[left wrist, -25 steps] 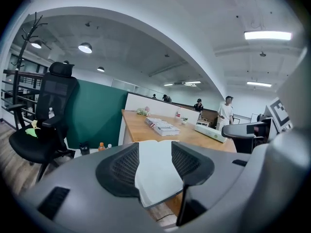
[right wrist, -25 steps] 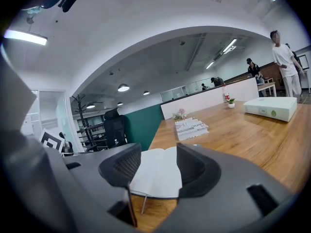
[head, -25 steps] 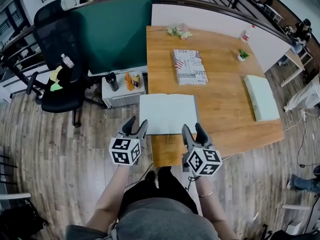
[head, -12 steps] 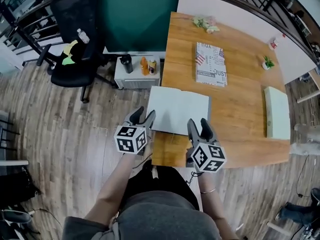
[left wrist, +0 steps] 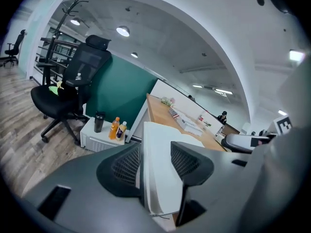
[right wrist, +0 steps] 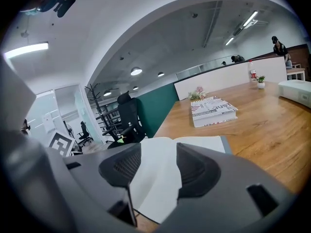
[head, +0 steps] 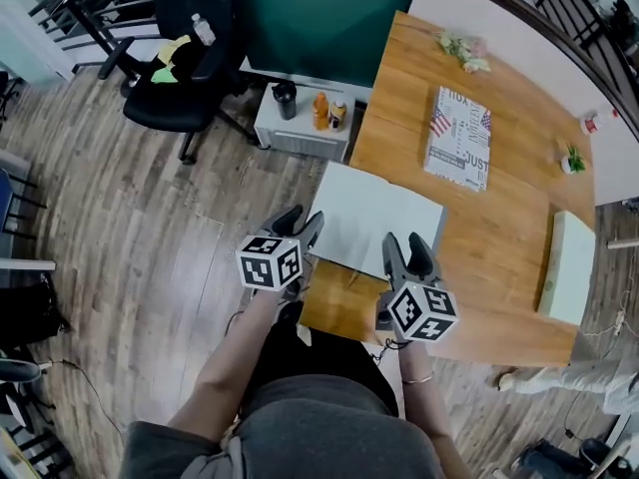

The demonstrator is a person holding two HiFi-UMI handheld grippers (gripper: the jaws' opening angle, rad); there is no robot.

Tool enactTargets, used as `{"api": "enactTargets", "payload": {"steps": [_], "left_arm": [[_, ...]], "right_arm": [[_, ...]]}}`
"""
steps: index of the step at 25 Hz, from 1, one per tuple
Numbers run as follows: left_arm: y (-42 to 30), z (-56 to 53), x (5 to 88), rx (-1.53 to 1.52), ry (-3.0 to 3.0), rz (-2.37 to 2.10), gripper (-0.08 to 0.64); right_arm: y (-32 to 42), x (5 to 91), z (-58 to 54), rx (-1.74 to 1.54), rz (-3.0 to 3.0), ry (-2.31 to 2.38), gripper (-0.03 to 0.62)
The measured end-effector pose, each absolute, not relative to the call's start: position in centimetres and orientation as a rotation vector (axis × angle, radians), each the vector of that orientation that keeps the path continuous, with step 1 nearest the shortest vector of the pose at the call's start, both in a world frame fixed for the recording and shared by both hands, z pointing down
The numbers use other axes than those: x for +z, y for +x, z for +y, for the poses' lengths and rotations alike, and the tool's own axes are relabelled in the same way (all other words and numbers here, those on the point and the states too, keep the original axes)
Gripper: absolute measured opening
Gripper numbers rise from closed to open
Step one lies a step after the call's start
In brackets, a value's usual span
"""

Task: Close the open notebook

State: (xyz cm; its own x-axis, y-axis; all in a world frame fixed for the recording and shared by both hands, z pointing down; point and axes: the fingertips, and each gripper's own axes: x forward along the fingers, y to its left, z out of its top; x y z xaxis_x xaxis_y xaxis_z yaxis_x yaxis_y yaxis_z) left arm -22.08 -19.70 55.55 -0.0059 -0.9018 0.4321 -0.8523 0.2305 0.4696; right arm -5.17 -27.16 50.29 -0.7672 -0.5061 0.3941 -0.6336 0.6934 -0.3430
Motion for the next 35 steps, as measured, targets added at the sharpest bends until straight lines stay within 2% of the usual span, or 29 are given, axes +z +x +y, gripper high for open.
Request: {"api": "enactTargets", "payload": {"steps": [17, 35], "left_arm": [[-21.2, -19.8, 59.1, -0.366, 1.462, -1.609, 0.209], [-21.4, -19.6, 58.0, -0.372, 1.479, -1.587, 0.101]], "right_arm": [[-6.7, 52.3, -27.6, 0.728, -2.587, 0.799, 0.210], [-6.1, 52.2, -27.1, 0.744, -2.578, 0.861, 0.204]]}}
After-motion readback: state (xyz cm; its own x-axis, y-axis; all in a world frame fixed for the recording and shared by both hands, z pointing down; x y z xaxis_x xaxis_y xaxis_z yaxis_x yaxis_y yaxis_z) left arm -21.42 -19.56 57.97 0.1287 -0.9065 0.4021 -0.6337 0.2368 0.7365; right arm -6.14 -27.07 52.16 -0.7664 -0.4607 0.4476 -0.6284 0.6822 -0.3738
